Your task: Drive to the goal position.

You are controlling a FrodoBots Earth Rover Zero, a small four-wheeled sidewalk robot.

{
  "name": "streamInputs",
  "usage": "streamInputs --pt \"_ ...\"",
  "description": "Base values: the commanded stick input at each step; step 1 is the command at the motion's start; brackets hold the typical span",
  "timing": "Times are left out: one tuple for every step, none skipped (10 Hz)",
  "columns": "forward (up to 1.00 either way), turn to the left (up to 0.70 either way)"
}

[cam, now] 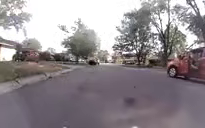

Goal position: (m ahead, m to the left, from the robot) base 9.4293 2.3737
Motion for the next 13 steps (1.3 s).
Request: streamInputs --pt "0.85 0.00" --pt "0.85 0.00" --pt "0.85 0.00" --pt "0.85 0.00" --pt "0.85 0.00" --pt "0.85 0.00" --pt "0.85 0.00" --pt "0.85 0.00" --pt "0.85 0.00" --pt "0.85 0.00" --pt "0.85 0.00" --pt "0.85 0.00" --pt "0.85 0.00"
